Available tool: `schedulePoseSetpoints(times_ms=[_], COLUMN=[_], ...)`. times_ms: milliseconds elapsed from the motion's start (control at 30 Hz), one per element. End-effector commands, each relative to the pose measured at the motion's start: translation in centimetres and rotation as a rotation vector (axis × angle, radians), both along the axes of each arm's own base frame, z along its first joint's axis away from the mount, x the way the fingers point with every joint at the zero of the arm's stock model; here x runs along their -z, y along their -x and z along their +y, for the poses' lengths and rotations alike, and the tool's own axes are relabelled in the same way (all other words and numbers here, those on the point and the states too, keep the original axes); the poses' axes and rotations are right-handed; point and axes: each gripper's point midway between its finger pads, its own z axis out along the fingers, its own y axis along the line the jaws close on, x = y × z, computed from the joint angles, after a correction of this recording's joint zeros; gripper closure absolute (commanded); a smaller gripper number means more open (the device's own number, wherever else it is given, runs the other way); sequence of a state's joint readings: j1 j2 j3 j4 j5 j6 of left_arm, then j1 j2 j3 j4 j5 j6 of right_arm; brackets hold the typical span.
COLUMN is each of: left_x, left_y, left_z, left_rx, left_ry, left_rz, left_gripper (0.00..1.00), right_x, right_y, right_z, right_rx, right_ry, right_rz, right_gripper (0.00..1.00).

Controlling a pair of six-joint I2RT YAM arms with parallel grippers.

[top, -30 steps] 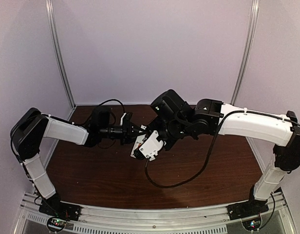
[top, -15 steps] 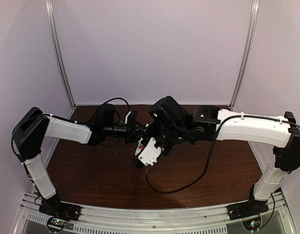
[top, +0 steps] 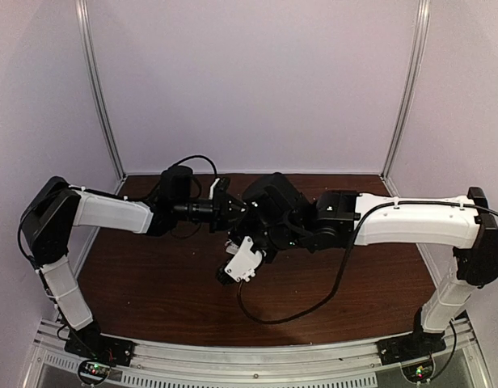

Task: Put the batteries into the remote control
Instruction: Place the battery in the battery compartment.

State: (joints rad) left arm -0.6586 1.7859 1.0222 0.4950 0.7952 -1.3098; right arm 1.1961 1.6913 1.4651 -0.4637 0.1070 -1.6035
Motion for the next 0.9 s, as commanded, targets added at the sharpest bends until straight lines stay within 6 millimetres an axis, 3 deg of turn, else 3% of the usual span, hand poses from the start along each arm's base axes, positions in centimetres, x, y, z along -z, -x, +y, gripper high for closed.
schedulePoseSetpoints(times_ms=[0, 67, 200, 333, 667, 867], left_x=[-1.2, -1.3, -4.0, -4.8, -4.4, -3.9], left_y=[0.2, 0.5, 0.5, 0.3, 0.9, 0.7], left_z=[-0.3, -0.1, -0.4, -0.7, -0.9, -1.0], left_rx=[0.02, 0.019, 0.033, 0.049, 0.103, 0.107], left_ry=[0.016, 0.048, 0.164, 0.203, 0.222, 0.199], left_rz=[-0.058, -0.062, -0.176, -0.217, -0.229, -0.22], left_gripper=[1.0, 1.0, 1.0, 1.0, 1.0, 1.0], right_x=[-2.6, -3.4, -3.5, -3.4, -2.9, -2.1], right_y=[-1.8, -2.4, -2.9, -3.2, -3.9, -3.2], right_z=[-0.1, -0.1, -1.0, -2.3, -4.1, -4.6], right_rx=[0.07, 0.084, 0.1, 0.106, 0.113, 0.061], right_ry=[-0.048, -0.053, -0.009, 0.047, 0.188, 0.233], right_rz=[-0.135, -0.179, -0.224, -0.271, -0.352, -0.364], right_gripper=[1.0, 1.0, 1.0, 1.0, 1.0, 1.0])
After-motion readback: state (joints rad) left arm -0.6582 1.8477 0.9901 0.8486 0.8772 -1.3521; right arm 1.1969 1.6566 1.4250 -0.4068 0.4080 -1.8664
